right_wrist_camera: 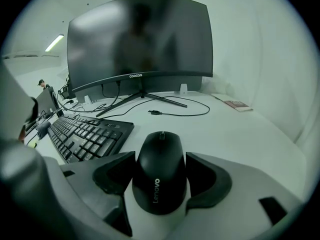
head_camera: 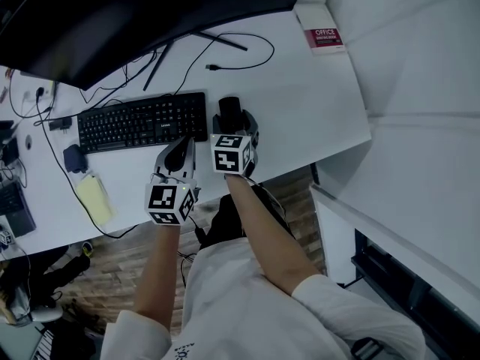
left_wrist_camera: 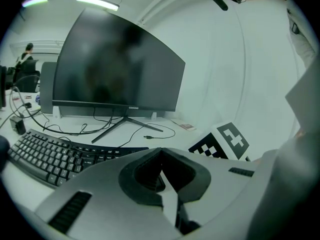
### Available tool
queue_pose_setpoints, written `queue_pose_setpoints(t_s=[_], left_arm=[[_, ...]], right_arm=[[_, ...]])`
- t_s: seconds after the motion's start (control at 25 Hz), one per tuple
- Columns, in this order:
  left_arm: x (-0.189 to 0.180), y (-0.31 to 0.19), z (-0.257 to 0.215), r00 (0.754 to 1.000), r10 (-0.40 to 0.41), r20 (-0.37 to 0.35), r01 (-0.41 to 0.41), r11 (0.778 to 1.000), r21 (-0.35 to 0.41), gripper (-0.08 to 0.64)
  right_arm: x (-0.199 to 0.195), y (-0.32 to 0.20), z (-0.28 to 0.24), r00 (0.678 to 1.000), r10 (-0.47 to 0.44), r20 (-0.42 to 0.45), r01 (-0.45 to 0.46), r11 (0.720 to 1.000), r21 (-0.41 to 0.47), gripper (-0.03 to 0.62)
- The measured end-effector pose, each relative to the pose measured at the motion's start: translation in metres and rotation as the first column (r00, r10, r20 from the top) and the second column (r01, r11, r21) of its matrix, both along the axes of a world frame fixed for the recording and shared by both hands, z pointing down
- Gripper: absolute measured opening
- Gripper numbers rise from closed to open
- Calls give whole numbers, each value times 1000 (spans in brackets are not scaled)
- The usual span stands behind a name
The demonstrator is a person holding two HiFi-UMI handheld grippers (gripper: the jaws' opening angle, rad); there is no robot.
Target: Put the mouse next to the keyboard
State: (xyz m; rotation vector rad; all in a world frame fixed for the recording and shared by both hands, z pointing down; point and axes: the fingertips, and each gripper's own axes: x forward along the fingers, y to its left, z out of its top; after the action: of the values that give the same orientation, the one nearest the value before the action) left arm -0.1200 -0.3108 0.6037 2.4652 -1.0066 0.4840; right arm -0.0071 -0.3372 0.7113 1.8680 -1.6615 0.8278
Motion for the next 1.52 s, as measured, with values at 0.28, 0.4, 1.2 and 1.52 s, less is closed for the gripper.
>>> queue_pose_setpoints(t_s=[0.28,0.4,1.2,1.52], left_arm=[[2,1,-3,1000,7,-2,-7,1000,8,5],[3,0,-5,1000,7,-3,-7,1000,12,5],[7,9,-36,998,-53,-37,54,998,21,5],[0,19,-59,991,-107,-85,110,993,35,5]], right_arm=[[-7,1,-4,997,-53,49,51,998,46,344],[-6,3,-6,996,-62,71,58,997,50,345],[-5,32,-78,926,-351,135,325,928,183,165],[3,53,-126,876,-459,150,410,871,269,37]])
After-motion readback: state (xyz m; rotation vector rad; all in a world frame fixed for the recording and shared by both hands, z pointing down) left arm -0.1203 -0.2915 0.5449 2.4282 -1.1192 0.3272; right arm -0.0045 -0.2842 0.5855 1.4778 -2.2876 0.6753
